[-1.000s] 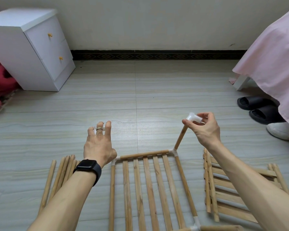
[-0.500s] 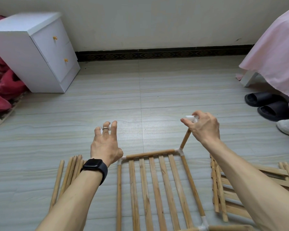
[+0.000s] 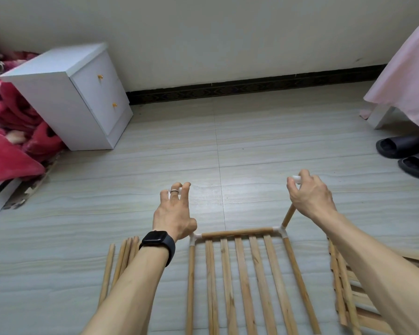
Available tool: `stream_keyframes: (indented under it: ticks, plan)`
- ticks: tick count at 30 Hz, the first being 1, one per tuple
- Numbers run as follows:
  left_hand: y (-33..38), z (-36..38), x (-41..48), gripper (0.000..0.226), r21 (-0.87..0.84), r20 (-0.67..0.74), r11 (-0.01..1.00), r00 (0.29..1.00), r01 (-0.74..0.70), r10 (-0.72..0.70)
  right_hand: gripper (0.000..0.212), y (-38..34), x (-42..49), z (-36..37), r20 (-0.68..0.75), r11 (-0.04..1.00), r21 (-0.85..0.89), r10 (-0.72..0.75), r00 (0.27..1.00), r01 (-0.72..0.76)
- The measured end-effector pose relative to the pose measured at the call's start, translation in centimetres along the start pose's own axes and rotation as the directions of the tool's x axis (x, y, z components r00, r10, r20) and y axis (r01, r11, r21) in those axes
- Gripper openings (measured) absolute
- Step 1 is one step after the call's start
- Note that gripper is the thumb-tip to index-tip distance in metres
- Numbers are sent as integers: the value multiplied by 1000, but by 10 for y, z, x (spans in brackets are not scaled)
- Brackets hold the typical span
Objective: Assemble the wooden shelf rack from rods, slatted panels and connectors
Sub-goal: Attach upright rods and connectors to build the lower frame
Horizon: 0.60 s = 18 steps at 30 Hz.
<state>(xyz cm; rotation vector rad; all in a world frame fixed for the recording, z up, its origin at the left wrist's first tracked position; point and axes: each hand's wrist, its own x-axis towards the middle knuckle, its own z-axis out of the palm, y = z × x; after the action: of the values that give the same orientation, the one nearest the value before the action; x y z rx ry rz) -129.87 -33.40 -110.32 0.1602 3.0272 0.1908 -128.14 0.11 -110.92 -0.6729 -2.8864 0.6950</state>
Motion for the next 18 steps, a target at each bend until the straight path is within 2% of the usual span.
stream_keyframes:
  ticks: [6,13,16,18]
  plan:
    - [-2,-1,15,101,11,22,1000,1000,-17,17,35,0,8,3,-8,1000,-8,-22,1000,22]
    - [-1,-5,2,108,-30,69,1000,998,-3,5,45,3,6,-2,85,996,53,-81,993,76]
    - [-9,-19,-17,113,-140,88,990,996,-21,33,58,-1,-6,-17,194,999,11,-55,979,54]
    - [-24,-31,-37,110,-270,65,963,998,-10,28,71,-11,-24,-27,189,994,-96,-27,982,45]
